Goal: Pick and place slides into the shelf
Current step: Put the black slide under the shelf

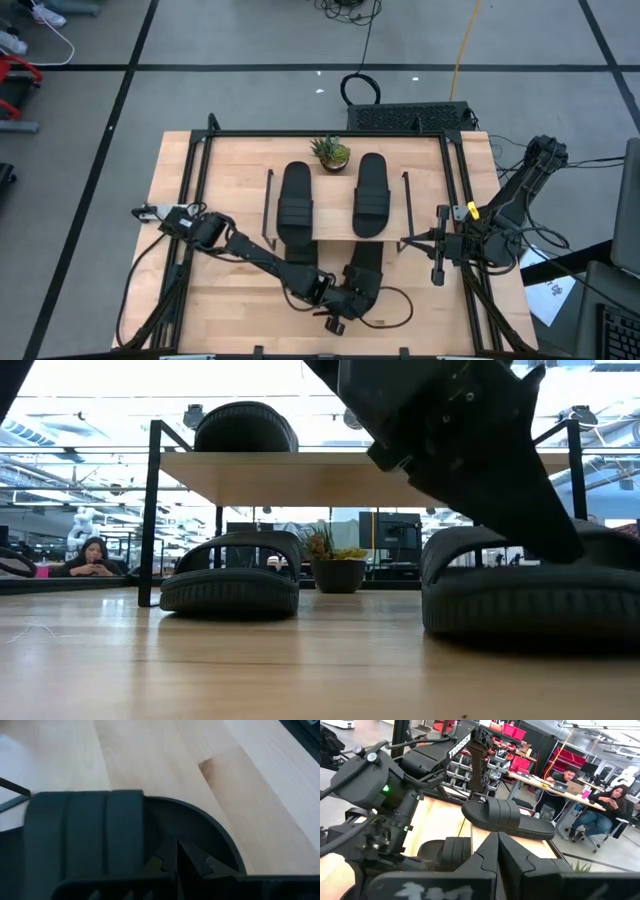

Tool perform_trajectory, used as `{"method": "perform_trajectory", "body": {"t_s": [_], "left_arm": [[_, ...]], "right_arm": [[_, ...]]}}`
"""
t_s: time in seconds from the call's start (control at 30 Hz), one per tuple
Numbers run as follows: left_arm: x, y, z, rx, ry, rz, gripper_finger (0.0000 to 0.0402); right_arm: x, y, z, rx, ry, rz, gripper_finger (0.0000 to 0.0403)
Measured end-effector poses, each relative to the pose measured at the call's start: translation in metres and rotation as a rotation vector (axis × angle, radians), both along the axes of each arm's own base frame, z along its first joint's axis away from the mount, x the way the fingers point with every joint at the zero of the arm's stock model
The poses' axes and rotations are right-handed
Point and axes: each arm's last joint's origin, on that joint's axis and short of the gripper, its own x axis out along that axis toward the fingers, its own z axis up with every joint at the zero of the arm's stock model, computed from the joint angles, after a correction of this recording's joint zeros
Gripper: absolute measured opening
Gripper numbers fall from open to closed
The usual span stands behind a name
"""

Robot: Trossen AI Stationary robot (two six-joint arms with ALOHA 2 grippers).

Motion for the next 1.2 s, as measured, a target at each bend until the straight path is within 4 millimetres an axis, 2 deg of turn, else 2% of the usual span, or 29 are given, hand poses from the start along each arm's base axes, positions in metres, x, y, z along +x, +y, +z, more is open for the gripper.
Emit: {"method": "perform_trajectory", "body": {"t_s": [0.13,0.27,0.4,0.5,0.77,1.2], "left_arm": [[0.001,-0.001,0.001,0.008,-0.014,-0.009,0.0],[-0.003,-0.011,0.006,0.05,-0.045,-0.069,0.0],[-0.008,-0.027,0.018,-0.047,-0.015,-0.151,0.0],[-0.013,-0.032,0.015,-0.084,0.033,-0.176,0.0],[-0.012,-0.028,-0.021,0.011,0.089,-0.11,0.0],[0.011,0.007,-0.017,0.078,0.0,0.018,0.0]], "right_arm": [[0.0,0.0,0.0,0.002,0.0,0.0,0.0],[0.0,0.0,0.0,0.001,0.0,0.0,0.0],[0.0,0.0,0.0,-0.002,0.0,0.0,0.0],[0.0,0.0,0.0,-0.004,0.001,0.0,0.0],[0.0,0.0,0.0,-0.003,0.0,0.0,0.0],[0.0,0.0,0.0,-0.015,0.002,0.0,0.0]]}}
